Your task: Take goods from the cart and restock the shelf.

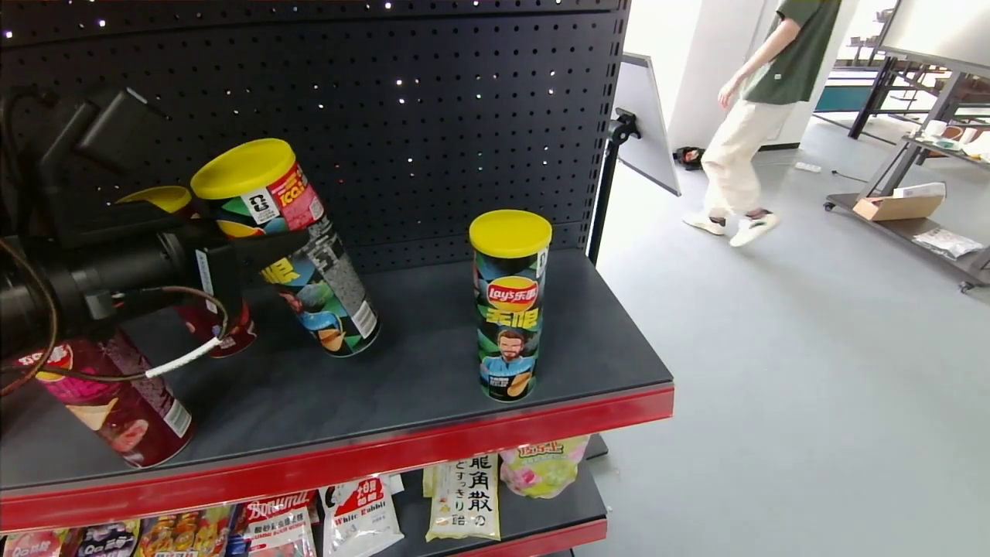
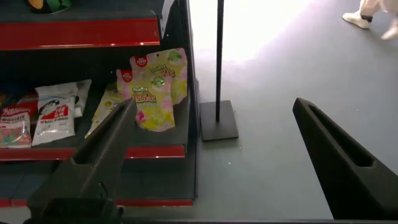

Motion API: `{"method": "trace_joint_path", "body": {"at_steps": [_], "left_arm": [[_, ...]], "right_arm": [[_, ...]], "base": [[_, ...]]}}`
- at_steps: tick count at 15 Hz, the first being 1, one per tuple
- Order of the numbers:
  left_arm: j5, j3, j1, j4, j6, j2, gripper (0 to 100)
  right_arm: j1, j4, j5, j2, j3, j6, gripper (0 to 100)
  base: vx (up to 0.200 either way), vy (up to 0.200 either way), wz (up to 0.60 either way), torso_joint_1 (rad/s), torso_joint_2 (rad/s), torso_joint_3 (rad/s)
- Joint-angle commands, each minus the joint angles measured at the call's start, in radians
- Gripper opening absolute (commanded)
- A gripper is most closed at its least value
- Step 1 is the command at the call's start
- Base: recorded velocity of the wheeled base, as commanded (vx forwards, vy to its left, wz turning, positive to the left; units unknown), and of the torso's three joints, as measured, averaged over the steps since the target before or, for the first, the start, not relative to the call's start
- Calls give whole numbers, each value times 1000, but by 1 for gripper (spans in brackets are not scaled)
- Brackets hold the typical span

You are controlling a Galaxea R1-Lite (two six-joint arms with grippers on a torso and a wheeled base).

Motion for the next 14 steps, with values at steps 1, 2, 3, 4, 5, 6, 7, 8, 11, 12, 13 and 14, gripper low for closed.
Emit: {"method": "trace_joint_path", "body": {"at_steps": [1,2,3,4,5,6,7,8,11,12,13,14], "left_arm": [[-1,-21,-8,-1,-9,34,0],[-1,-23,-14,-1,-11,37,0],[-1,-29,-16,-1,-11,38,0],[-1,-32,-19,-1,-11,40,0],[-1,-37,-19,-1,-11,41,0],[-1,-38,-19,-1,-11,41,0],[-1,-46,-19,-1,-11,43,0],[-2,-53,-20,-4,-11,58,0],[-1,-69,-22,-3,-12,67,0],[-2,-70,-22,-3,-12,71,0],[-1,-72,-22,-3,-12,83,0],[-2,-73,-23,-3,-12,97,0]], "right_arm": [[-70,1,-15,41,-1,6,100],[-95,1,-15,37,1,5,100],[-125,1,-15,-3,1,6,100],[-142,1,-15,-57,1,6,100],[-138,0,-21,-83,1,9,100],[-133,0,-30,-97,1,11,100],[-130,-4,-39,-97,2,11,100],[-130,-4,-38,-97,1,11,100],[-130,-4,-36,-97,2,9,100],[-130,-4,-36,-97,2,9,100],[-130,-4,-36,-97,2,9,100],[-130,-4,-36,-97,2,9,100]], "base": [[0,0,0,0,0,0],[0,0,0,0,0,0],[0,0,0,0,0,0],[0,0,0,0,0,0],[0,0,0,0,0,0],[0,0,0,0,0,0],[0,0,0,0,0,0],[0,0,0,0,0,0],[0,0,0,0,0,0],[0,0,0,0,0,0],[0,0,0,0,0,0],[0,0,0,0,0,0]]}}
